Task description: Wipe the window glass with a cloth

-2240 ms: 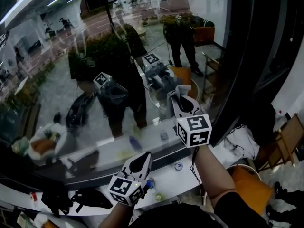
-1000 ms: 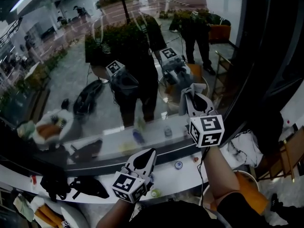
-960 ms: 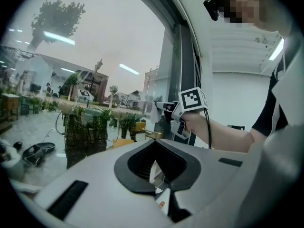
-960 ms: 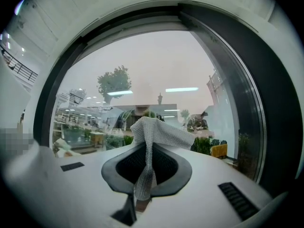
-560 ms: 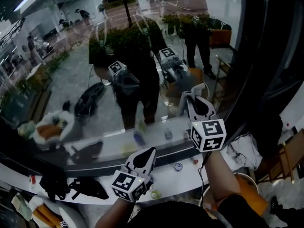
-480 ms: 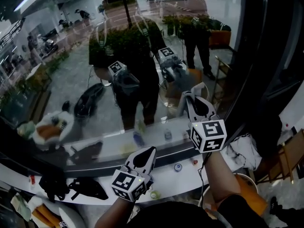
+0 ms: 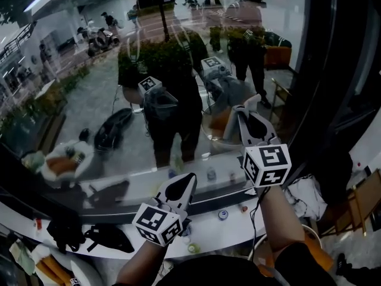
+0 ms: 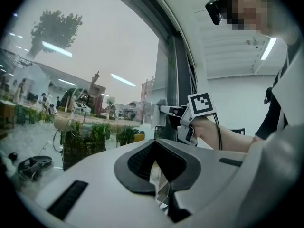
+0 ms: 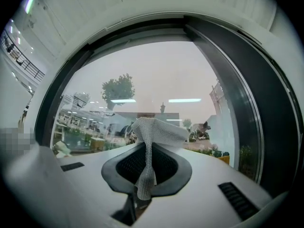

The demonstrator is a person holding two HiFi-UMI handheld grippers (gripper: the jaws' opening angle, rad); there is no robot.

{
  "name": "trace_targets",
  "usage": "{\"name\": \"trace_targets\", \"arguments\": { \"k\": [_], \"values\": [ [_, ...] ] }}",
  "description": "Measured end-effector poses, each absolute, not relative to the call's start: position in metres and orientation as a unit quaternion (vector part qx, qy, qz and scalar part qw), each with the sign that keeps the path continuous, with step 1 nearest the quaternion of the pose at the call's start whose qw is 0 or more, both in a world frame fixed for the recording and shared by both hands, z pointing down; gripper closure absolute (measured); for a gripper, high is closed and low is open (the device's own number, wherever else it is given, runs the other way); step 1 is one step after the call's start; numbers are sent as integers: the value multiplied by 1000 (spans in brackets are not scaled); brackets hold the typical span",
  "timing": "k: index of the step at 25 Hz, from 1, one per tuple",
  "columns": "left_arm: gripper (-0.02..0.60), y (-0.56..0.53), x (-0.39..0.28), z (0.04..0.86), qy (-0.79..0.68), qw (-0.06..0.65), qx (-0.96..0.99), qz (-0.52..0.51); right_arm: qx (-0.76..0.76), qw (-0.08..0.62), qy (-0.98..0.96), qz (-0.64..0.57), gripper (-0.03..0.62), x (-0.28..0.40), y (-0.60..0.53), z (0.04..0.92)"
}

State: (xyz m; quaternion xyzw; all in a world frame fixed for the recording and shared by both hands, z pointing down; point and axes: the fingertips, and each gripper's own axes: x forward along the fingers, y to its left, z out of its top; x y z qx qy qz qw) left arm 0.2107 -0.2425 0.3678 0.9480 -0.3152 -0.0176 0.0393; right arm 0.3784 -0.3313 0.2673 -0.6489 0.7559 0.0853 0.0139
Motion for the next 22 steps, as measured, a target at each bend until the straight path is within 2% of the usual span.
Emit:
{"name": "trace_targets", "arguments": {
  "k": [8, 22],
  "values": [
    [575, -255, 205, 331, -320, 13, 946, -48, -653, 24, 749, 105, 549, 376, -337, 245],
    [575, -263, 195, 343, -331, 27, 943, -29, -655, 24, 748, 103, 550, 365, -360, 248]
  ]
}}
